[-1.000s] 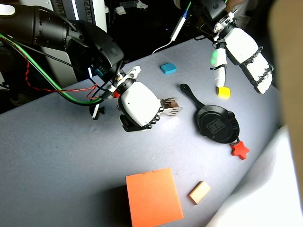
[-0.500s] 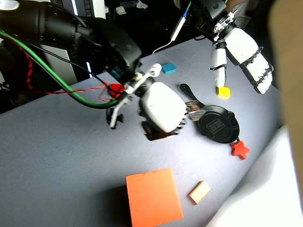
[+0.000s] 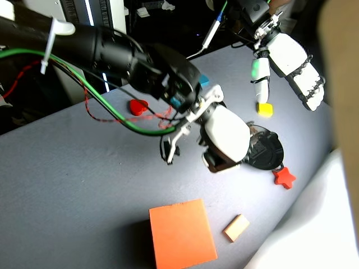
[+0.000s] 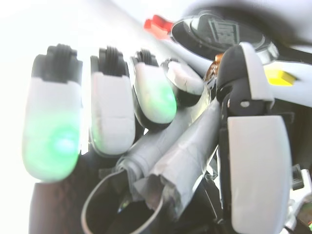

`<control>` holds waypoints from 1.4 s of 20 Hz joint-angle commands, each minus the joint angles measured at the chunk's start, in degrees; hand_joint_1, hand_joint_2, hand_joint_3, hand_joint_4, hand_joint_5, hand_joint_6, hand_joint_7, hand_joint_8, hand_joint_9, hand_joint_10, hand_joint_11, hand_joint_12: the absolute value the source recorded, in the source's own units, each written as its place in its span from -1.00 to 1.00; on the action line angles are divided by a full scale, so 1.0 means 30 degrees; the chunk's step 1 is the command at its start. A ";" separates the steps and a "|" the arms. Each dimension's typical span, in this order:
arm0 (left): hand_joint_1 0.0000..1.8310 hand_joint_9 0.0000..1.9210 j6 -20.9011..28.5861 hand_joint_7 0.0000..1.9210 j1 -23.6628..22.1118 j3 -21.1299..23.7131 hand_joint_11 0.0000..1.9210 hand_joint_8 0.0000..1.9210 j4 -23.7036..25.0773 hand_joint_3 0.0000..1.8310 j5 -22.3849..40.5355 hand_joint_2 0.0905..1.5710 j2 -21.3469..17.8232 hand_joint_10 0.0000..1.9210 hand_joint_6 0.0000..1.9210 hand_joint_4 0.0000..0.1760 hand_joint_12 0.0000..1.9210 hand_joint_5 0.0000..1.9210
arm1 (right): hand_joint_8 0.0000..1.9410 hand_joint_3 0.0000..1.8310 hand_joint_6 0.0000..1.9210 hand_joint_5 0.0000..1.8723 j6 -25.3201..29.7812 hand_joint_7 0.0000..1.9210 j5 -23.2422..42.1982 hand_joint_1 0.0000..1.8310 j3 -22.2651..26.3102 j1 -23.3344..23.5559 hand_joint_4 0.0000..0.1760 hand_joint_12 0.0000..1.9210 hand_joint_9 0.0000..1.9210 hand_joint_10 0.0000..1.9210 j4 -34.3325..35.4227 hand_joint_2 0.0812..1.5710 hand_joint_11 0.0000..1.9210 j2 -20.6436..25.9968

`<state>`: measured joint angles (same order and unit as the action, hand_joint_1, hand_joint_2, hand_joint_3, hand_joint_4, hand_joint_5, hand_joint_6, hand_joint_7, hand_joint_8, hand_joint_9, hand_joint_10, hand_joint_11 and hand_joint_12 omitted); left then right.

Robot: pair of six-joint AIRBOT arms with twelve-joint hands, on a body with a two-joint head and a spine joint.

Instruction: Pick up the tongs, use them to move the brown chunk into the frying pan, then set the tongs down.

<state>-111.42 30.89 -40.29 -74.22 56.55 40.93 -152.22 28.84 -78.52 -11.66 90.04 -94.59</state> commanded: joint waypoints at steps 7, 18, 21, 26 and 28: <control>-1.00 -0.94 -0.0073 -0.93 -0.0187 -0.0133 -1.00 -1.00 0.1234 -1.00 0.1861 0.51 0.0017 -1.00 -1.00 -1.00 -0.76 -0.95 | 1.00 -1.00 1.00 0.39 0.0892 0.51 -0.0228 -0.05 -0.1445 0.0031 1.00 1.00 0.60 1.00 -0.1839 0.78 0.62 -0.1097; -1.00 -0.95 -0.0073 -0.94 -0.0189 -0.0148 -1.00 -1.00 0.1234 -1.00 0.1861 0.50 0.0015 -1.00 -1.00 -1.00 -0.81 -0.97 | 0.66 -1.00 0.46 -0.14 0.1235 0.29 0.0282 0.01 -0.1317 -0.0437 -1.00 1.00 0.34 0.99 -0.2122 0.62 0.32 -0.1117; -1.00 -0.92 -0.0073 -0.92 -0.0189 -0.0142 -1.00 -1.00 0.1236 -1.00 0.1861 0.50 0.0013 -1.00 -1.00 -1.00 -0.76 -0.94 | 0.61 -1.00 0.55 -0.26 0.1235 0.24 0.0364 0.01 -0.1229 -0.0496 -0.89 1.00 0.31 0.97 -0.2381 0.64 0.29 -0.1105; -1.00 -0.92 -0.0073 -0.91 -0.0208 -0.0140 -1.00 -1.00 0.1236 -1.00 0.1861 0.49 0.0005 -1.00 -1.00 -1.00 -0.73 -0.94 | 0.45 -1.00 0.52 -0.25 0.1165 0.27 0.0736 0.03 -0.0977 -0.0334 -0.99 1.00 0.32 0.91 -0.2626 0.62 0.31 -0.0928; -1.00 -0.93 -0.0073 -0.91 -0.0220 -0.0138 -1.00 -1.00 0.1236 -1.00 0.1861 0.49 0.0004 -1.00 -1.00 -1.00 -0.73 -0.94 | 0.47 -1.00 0.51 -0.25 0.1169 0.28 0.0824 0.03 -0.0639 -0.0126 -0.97 1.00 0.33 0.93 -0.2633 0.61 0.31 -0.0658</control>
<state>-111.42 30.83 -40.34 -74.26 57.39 41.28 -148.66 29.43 -80.29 -13.08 85.49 -96.73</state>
